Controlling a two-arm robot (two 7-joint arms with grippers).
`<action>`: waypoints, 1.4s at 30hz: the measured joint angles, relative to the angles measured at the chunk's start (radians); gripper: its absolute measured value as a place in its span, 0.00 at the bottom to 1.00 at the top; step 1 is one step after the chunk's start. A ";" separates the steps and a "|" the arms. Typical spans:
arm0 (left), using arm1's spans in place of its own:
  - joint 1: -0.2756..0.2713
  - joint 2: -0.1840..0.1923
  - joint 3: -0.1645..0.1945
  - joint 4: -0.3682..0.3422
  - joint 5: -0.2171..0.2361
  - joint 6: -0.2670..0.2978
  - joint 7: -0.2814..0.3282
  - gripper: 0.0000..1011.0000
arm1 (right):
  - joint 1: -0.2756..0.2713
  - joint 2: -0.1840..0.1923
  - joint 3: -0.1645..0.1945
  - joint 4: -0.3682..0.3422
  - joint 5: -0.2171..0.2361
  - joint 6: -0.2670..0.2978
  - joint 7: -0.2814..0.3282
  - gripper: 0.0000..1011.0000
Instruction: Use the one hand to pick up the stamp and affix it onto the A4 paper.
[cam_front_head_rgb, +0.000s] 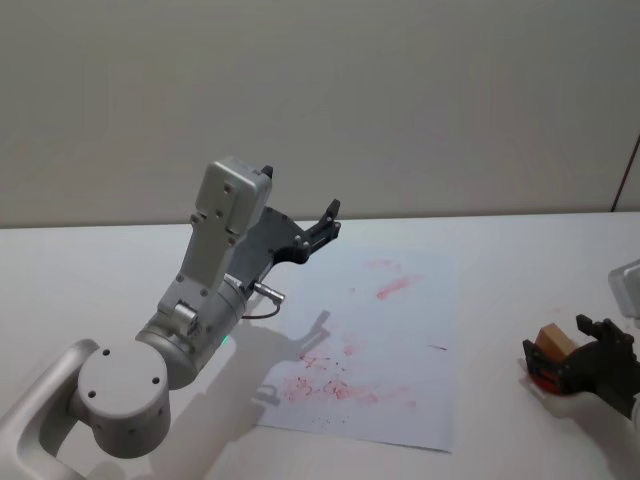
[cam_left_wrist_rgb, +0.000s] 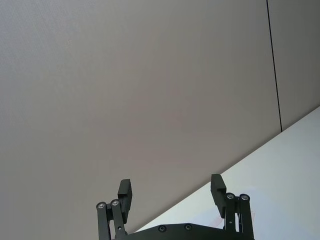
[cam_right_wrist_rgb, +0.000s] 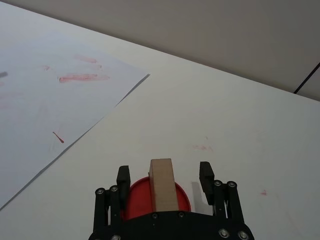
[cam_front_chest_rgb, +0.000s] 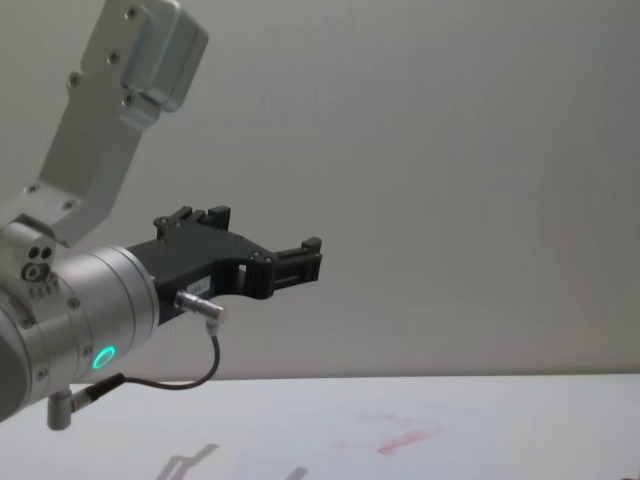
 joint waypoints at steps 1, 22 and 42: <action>0.000 0.000 0.000 0.000 0.000 0.000 0.000 0.99 | 0.000 0.000 0.000 0.000 0.000 0.000 0.000 0.87; 0.000 0.000 0.000 0.000 0.000 0.000 0.000 0.99 | 0.024 -0.017 -0.009 0.023 -0.019 0.013 0.012 0.23; 0.000 0.000 0.000 0.000 0.000 0.000 0.000 0.99 | 0.068 -0.074 -0.021 -0.023 0.053 -0.029 0.036 0.22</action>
